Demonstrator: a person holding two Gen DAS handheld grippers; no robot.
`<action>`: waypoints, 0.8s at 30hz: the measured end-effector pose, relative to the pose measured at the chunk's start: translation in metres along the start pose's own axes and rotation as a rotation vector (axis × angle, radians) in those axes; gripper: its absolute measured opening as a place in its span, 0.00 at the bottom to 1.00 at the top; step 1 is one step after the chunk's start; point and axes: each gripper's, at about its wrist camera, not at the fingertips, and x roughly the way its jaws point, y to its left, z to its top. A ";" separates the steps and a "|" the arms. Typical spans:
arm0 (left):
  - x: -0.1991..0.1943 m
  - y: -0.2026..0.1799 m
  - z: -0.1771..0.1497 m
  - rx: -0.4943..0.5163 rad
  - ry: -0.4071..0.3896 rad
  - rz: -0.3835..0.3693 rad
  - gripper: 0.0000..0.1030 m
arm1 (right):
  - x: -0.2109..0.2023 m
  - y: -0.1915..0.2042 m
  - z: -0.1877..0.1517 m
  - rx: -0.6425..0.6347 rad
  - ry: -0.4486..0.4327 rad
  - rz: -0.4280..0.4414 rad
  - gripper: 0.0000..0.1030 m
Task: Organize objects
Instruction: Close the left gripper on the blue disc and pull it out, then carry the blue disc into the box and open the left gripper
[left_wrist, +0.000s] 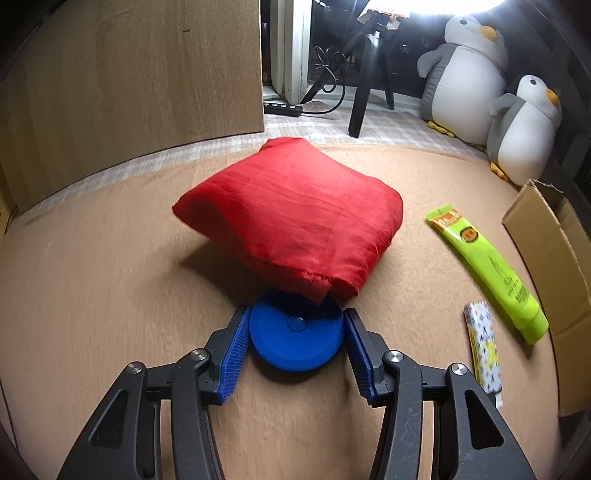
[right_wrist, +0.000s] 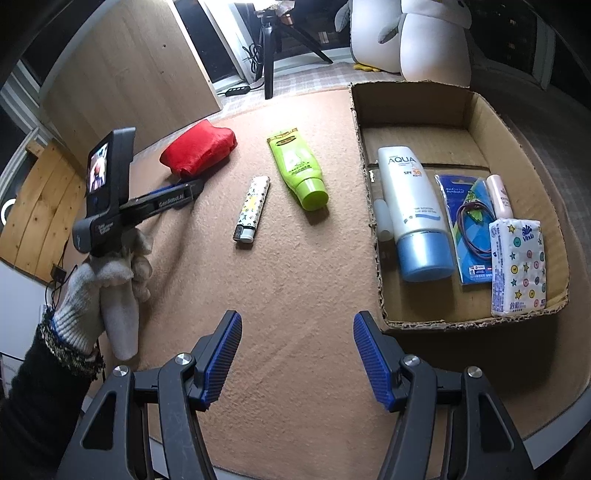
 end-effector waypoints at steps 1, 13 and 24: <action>-0.002 0.000 -0.003 0.001 0.001 -0.004 0.52 | 0.000 0.001 0.000 -0.001 -0.001 0.001 0.57; -0.032 0.002 -0.035 -0.042 0.023 -0.060 0.52 | -0.001 0.008 0.005 -0.019 -0.011 0.009 0.57; -0.067 -0.031 -0.036 0.000 -0.012 -0.138 0.52 | -0.012 0.005 0.003 -0.015 -0.031 0.002 0.57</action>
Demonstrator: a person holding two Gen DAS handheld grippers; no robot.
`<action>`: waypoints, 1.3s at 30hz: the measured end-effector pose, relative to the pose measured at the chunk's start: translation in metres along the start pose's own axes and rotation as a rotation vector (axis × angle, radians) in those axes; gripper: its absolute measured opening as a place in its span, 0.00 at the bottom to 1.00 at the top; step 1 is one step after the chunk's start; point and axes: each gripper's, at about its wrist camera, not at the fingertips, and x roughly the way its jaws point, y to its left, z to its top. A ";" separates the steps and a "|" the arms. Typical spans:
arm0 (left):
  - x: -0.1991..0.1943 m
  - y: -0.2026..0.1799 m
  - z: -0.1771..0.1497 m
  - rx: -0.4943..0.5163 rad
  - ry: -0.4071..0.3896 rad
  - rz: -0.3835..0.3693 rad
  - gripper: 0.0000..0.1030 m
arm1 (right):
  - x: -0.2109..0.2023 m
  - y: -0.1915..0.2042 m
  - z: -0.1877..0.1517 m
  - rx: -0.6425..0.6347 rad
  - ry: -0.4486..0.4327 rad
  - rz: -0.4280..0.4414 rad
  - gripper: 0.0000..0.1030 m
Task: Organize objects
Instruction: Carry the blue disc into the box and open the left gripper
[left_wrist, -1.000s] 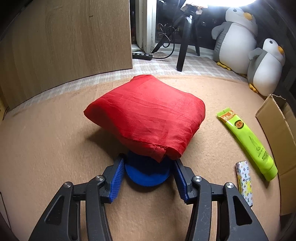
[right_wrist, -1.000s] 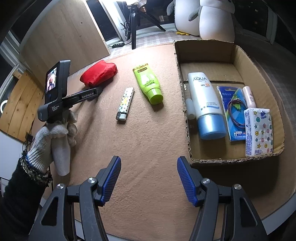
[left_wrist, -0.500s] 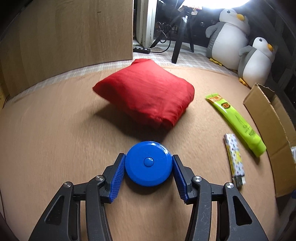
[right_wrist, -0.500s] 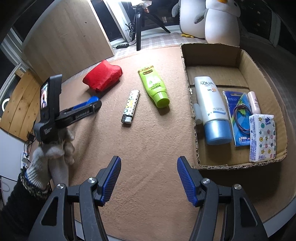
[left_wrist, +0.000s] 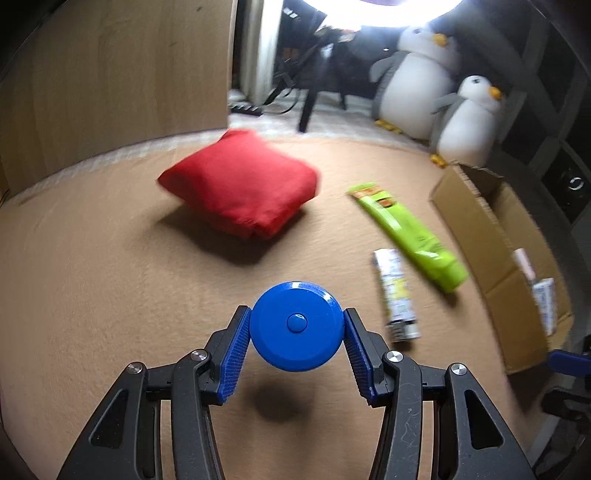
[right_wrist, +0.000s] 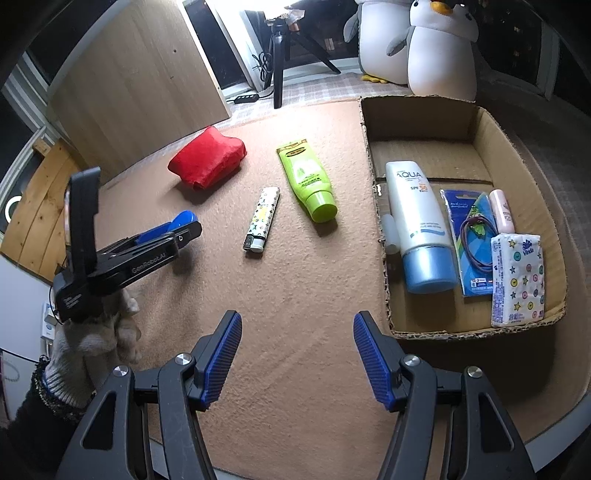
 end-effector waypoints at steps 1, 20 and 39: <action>-0.003 -0.005 0.002 0.008 -0.007 -0.010 0.52 | -0.001 -0.001 0.000 0.001 -0.002 -0.001 0.57; -0.019 -0.198 0.036 0.269 -0.061 -0.267 0.52 | -0.029 -0.045 -0.021 0.071 -0.042 -0.070 0.58; 0.014 -0.244 0.037 0.301 0.016 -0.314 0.53 | -0.034 -0.079 -0.032 0.149 -0.039 -0.099 0.58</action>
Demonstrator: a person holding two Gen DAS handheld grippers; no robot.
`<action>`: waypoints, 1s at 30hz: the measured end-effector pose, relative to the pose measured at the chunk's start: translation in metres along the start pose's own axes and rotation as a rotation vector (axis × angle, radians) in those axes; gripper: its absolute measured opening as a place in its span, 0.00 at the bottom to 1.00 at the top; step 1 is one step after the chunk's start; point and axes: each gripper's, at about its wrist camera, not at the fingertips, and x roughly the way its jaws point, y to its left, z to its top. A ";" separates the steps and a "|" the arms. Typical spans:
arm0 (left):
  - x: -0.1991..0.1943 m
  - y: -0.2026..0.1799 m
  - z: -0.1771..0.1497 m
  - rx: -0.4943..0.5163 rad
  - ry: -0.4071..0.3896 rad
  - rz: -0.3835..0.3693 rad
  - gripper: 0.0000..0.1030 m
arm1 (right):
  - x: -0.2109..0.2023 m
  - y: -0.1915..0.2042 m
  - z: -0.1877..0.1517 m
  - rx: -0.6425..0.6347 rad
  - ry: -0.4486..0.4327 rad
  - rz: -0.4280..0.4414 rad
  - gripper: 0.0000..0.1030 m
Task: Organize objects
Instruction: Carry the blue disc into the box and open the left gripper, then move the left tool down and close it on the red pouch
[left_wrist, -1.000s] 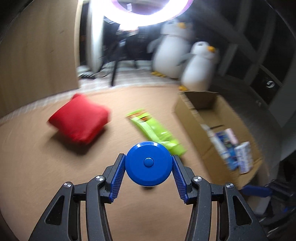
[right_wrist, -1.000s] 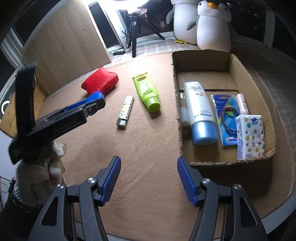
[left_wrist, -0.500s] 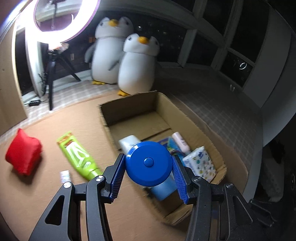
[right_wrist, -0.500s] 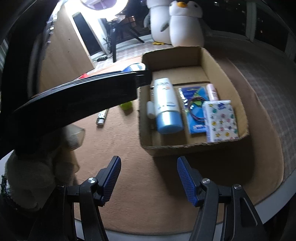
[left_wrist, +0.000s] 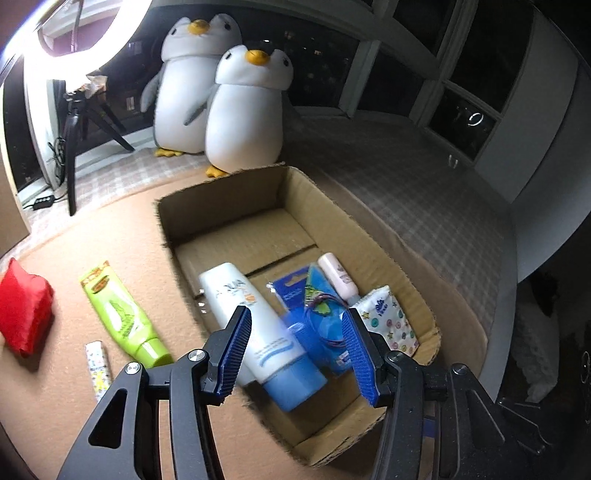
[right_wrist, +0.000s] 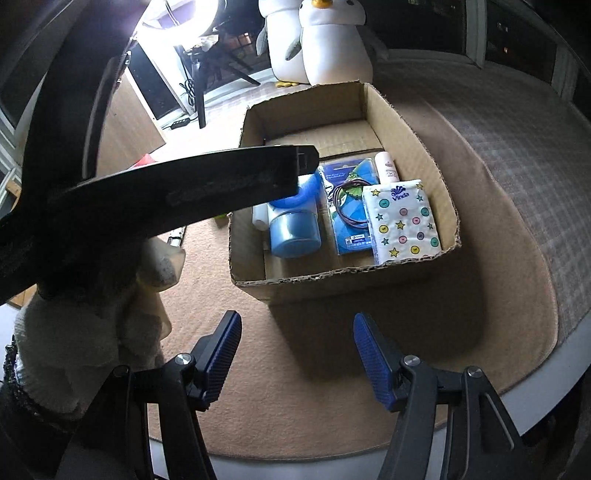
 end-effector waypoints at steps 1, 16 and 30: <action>-0.003 0.003 -0.001 -0.004 -0.001 0.001 0.53 | 0.001 0.001 0.000 -0.002 0.001 0.001 0.58; -0.083 0.135 -0.013 -0.204 -0.081 0.193 0.53 | 0.016 0.054 0.014 -0.081 0.019 0.044 0.59; -0.111 0.287 0.001 -0.390 -0.054 0.370 0.53 | 0.034 0.099 0.008 -0.147 0.065 0.063 0.60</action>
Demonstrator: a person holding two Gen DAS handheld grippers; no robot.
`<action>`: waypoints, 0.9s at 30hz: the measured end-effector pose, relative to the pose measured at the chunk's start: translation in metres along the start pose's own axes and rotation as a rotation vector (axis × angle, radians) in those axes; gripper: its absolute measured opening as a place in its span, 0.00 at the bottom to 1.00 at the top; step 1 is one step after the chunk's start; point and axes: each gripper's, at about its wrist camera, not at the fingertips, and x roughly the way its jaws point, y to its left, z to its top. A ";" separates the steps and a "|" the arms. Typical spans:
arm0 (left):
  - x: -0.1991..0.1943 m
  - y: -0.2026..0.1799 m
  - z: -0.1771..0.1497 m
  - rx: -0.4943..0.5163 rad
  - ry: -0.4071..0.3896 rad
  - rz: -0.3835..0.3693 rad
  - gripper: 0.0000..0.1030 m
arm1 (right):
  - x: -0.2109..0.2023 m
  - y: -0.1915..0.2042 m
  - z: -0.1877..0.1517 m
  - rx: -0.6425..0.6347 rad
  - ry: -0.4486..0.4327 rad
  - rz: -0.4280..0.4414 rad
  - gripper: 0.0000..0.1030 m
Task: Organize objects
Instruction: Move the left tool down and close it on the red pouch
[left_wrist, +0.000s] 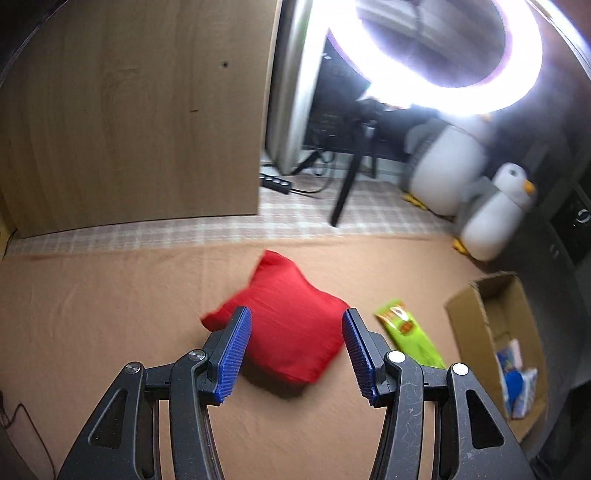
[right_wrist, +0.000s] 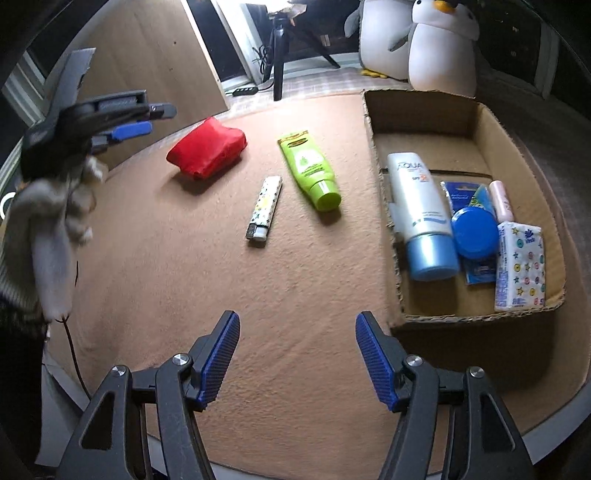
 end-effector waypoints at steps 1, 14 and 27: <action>0.006 0.003 0.004 -0.008 -0.001 0.011 0.54 | 0.000 0.000 -0.001 0.000 0.003 -0.002 0.60; 0.088 0.004 0.027 -0.085 0.067 0.043 0.54 | -0.002 -0.022 -0.013 0.034 0.028 -0.054 0.60; 0.114 0.001 0.001 -0.025 0.117 0.043 0.56 | -0.003 -0.039 -0.010 0.079 0.023 -0.057 0.60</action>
